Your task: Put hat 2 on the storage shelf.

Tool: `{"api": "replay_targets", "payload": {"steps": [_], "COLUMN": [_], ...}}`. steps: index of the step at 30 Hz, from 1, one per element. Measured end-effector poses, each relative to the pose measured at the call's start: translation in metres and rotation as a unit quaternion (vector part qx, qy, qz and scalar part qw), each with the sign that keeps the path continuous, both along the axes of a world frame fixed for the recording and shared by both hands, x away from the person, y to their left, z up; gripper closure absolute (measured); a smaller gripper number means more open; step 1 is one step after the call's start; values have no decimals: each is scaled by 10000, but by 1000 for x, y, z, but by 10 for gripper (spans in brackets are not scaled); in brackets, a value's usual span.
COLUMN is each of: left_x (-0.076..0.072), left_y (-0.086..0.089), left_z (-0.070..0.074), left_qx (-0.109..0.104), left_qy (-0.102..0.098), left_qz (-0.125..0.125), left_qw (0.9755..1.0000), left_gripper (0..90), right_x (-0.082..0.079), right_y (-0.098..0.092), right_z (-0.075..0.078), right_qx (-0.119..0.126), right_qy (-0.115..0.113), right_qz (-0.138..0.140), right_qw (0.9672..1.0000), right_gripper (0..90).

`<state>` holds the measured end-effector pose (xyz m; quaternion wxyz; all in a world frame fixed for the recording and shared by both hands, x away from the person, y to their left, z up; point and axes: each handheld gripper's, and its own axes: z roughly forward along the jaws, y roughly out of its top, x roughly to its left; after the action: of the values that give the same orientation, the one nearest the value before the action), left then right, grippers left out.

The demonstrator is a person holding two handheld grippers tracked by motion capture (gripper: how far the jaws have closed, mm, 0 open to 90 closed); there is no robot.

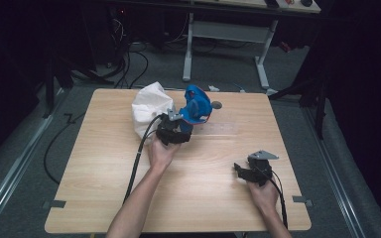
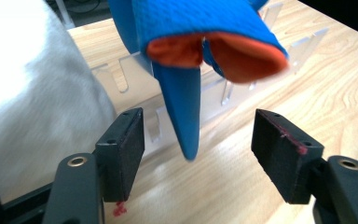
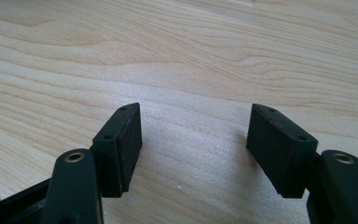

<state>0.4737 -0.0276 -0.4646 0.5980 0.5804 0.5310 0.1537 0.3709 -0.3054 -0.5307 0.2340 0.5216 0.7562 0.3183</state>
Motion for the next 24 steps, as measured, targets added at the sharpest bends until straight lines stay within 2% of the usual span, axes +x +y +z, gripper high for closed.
{"api": "replay_targets", "payload": {"steps": [14, 20, 24], "left_x": [-46, -64, -75], "left_y": [45, 62, 74], "left_z": [-2, -12, -20], "left_qx": [-187, -250, -169], "left_qy": [60, 82, 75], "left_qz": [-167, -118, -56], "left_qw": [9997, 9996, 9998], "left_gripper": [358, 350, 343], "right_x": [0, 0, 0], "right_y": [0, 0, 0], "right_z": [0, 0, 0], "right_qx": [6, 7, 8], "right_qy": [3, 3, 5], "right_qz": [-11, -12, -12], "right_qw": [10000, 10000, 10000], "right_gripper": [356, 356, 356]}}
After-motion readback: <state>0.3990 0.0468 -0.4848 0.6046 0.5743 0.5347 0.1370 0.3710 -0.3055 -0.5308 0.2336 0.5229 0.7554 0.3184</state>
